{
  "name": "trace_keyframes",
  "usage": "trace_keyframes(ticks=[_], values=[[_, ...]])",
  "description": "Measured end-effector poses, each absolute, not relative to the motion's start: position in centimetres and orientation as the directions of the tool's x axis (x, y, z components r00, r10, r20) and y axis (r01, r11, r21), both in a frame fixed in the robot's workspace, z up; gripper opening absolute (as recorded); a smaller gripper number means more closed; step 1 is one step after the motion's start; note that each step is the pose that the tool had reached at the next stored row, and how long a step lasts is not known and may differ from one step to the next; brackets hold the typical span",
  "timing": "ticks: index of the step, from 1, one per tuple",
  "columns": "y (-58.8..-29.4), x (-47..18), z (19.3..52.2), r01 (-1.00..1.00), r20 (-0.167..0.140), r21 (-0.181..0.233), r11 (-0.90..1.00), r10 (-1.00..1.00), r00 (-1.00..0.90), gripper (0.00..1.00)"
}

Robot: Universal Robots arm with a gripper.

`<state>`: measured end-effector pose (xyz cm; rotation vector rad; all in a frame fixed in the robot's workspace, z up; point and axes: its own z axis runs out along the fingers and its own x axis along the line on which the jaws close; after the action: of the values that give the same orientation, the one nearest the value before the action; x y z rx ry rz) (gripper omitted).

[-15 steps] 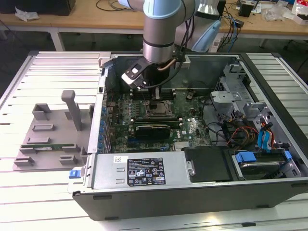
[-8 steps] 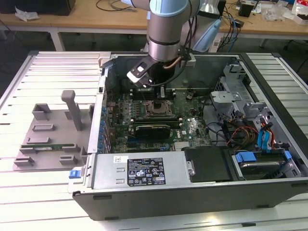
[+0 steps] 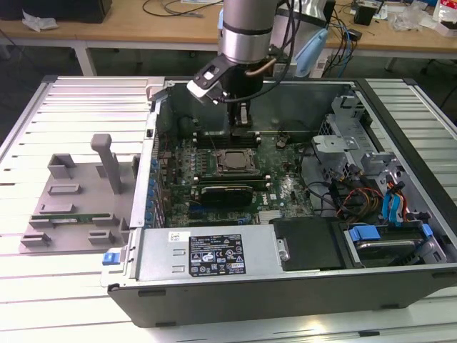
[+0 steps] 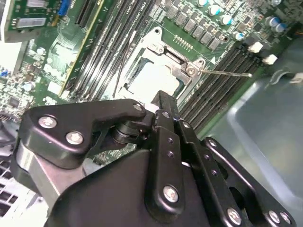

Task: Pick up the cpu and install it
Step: 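Close the cpu cover, then install the first cpu locking lever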

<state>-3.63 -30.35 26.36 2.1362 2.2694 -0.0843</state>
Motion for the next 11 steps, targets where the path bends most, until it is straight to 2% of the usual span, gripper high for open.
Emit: trace_keyframes(ticks=[11], values=[[-30.35,-3.63,27.13,0.997,-0.054,-0.023,0.070,0.996,-0.071,0.11]])
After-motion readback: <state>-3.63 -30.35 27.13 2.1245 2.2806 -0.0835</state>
